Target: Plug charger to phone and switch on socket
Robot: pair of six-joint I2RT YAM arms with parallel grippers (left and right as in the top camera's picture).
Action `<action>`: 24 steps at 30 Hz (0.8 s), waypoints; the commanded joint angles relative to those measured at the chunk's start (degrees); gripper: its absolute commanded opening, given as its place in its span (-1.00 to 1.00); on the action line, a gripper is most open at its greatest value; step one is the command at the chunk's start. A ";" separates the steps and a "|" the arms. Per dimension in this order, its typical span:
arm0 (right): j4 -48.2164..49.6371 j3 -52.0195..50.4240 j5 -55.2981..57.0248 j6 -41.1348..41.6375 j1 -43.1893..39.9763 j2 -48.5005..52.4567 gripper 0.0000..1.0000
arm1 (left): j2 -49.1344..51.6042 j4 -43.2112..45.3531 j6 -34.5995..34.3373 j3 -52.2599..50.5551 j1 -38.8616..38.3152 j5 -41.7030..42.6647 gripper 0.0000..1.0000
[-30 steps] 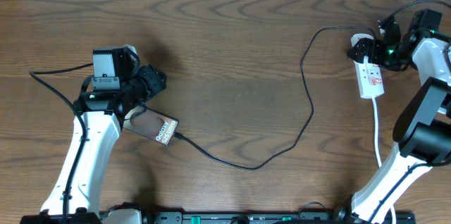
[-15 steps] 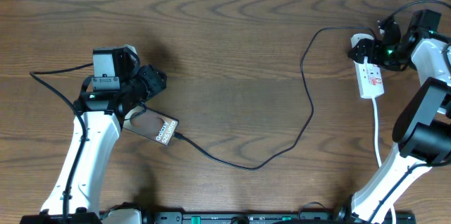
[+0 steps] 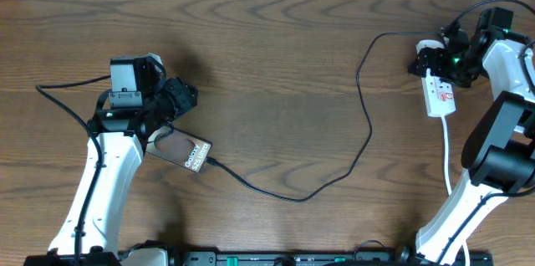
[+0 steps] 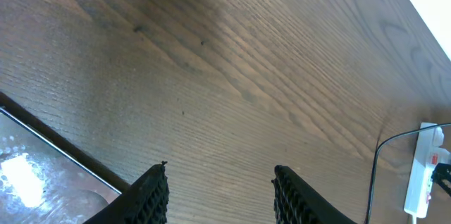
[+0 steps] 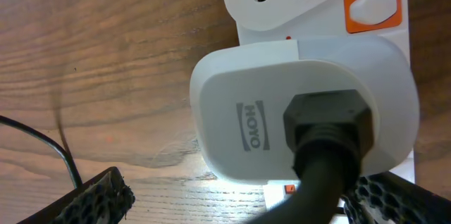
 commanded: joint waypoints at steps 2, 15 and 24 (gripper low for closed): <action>1.62 0.74 1.05 0.26 0.92 1.75 0.87 | 0.33 -0.15 1.40 -1.01 -0.17 -0.79 -0.08; 1.64 3.21 4.46 0.46 0.17 1.77 0.89 | 0.33 -0.15 1.40 -1.01 -0.17 -0.79 -0.08; 1.64 3.15 -1.22 0.74 0.22 1.95 0.91 | 0.33 -0.28 1.40 -1.01 -0.17 -0.79 -0.08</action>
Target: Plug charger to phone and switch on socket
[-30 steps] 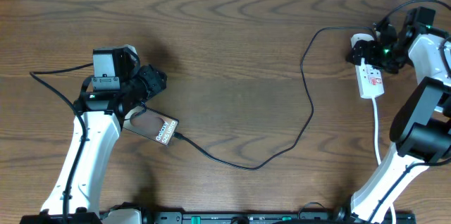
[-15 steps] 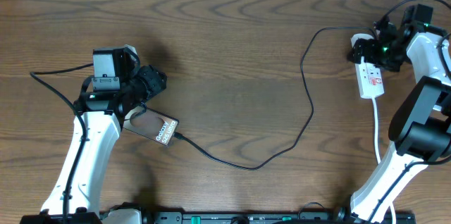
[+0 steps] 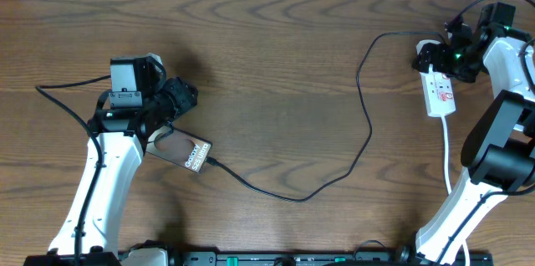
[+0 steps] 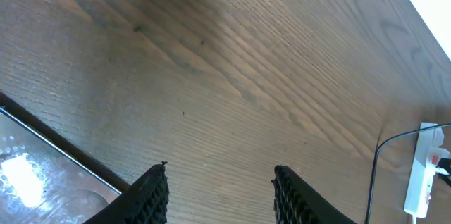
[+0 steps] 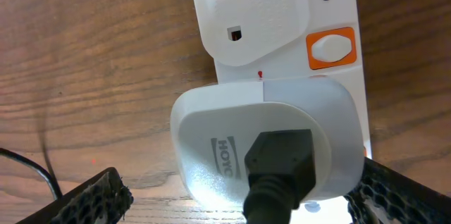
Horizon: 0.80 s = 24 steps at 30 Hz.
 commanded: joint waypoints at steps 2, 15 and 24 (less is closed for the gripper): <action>0.07 1.14 -3.82 0.94 0.24 1.42 0.91 | 0.33 -0.44 1.42 -1.01 -0.17 -0.79 -0.08; -0.85 1.07 -4.02 1.11 0.24 1.55 0.91 | 0.33 -0.57 1.42 -1.01 -0.17 -0.81 -0.08; -1.03 1.03 -6.62 1.57 0.28 2.23 0.89 | 0.33 -0.59 1.42 -1.01 -0.17 -0.79 -0.08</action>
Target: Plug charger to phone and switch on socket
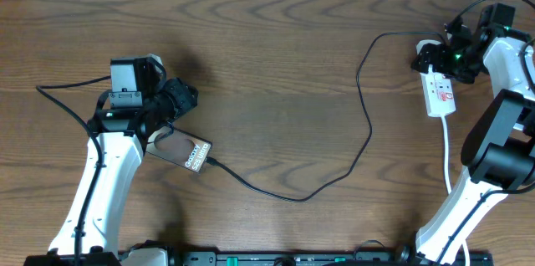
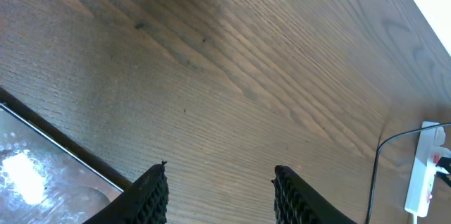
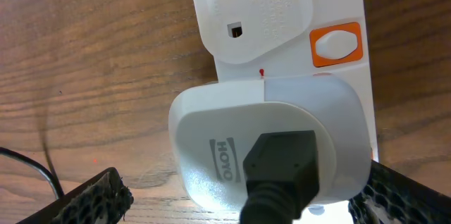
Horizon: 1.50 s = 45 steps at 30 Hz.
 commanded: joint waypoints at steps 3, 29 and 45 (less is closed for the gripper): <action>-0.68 0.72 -6.91 1.75 0.59 2.05 0.86 | 0.33 -0.13 1.42 -1.01 -0.17 -0.81 -0.08; -0.66 -3.08 -11.04 2.75 4.98 2.64 0.74 | 0.33 -0.55 1.40 -0.98 -0.17 -0.79 -0.08; 2.91 -6.32 -8.66 7.30 4.37 1.60 0.71 | 0.33 -0.76 1.42 -0.98 -0.17 -0.81 -0.07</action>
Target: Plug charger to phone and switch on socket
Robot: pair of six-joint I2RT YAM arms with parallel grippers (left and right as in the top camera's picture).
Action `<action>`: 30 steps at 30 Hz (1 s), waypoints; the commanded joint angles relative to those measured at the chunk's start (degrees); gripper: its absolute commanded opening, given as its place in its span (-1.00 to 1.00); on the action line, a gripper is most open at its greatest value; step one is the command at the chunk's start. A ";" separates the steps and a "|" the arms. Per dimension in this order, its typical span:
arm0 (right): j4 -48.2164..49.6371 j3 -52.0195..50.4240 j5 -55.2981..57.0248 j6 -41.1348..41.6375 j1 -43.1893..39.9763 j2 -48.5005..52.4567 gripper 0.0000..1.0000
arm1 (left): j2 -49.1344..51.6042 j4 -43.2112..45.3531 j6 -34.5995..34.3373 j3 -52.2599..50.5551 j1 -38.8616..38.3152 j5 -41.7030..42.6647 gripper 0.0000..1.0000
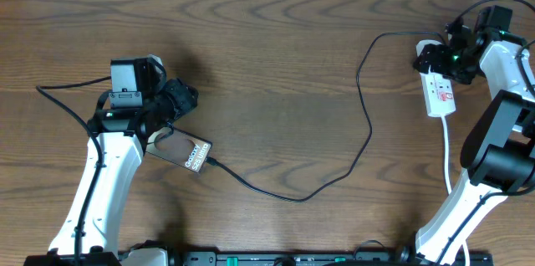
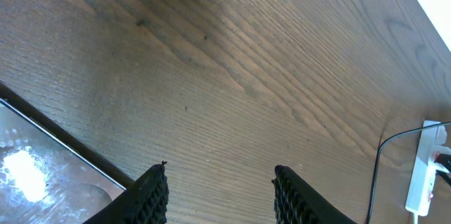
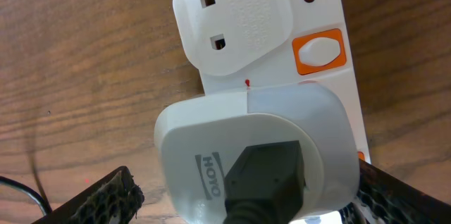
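Observation:
The black phone (image 1: pixel 185 153) lies flat at the left, and the black cable (image 1: pixel 365 124) is plugged into its right end. That cable runs to the white charger plug (image 3: pixel 254 150), which is seated in the white socket strip (image 1: pixel 439 92). An orange switch (image 3: pixel 320 51) sits beside the strip's free socket (image 3: pixel 232 20). My right gripper (image 3: pixel 243 182) is open, its fingers either side of the charger plug. My left gripper (image 2: pixel 220 175) hovers open just past the phone's screen (image 2: pixel 28 175), holding nothing.
The strip's white lead (image 1: pixel 447 153) trails toward the front edge beside the right arm. The far table edge shows at the top right of the left wrist view. Bare wooden tabletop (image 1: pixel 276 65) lies between the arms.
The right gripper has shifted and turned slightly, so the strip now looks tilted in its view and more of the free socket shows. The left gripper has barely moved.
At first the right gripper sat close over the charger plug, which filled its view. Then it stood further back, showing the free socket and orange switch. It has kept straddling the plug with small shifts. The left gripper stayed open by the phone throughout.

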 commanded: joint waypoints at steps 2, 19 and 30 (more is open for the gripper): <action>-3.34 -1.33 -6.14 4.44 2.89 1.11 0.73 | 0.33 -0.31 1.40 -1.01 -0.17 -1.18 -0.08; -15.72 5.11 20.46 26.45 1.49 -28.94 0.99 | 0.33 -0.52 1.38 -1.01 -0.17 -2.25 0.82; -15.76 5.11 20.46 26.45 1.49 -34.18 0.99 | 0.33 -0.52 1.38 -0.98 -0.17 -2.25 0.83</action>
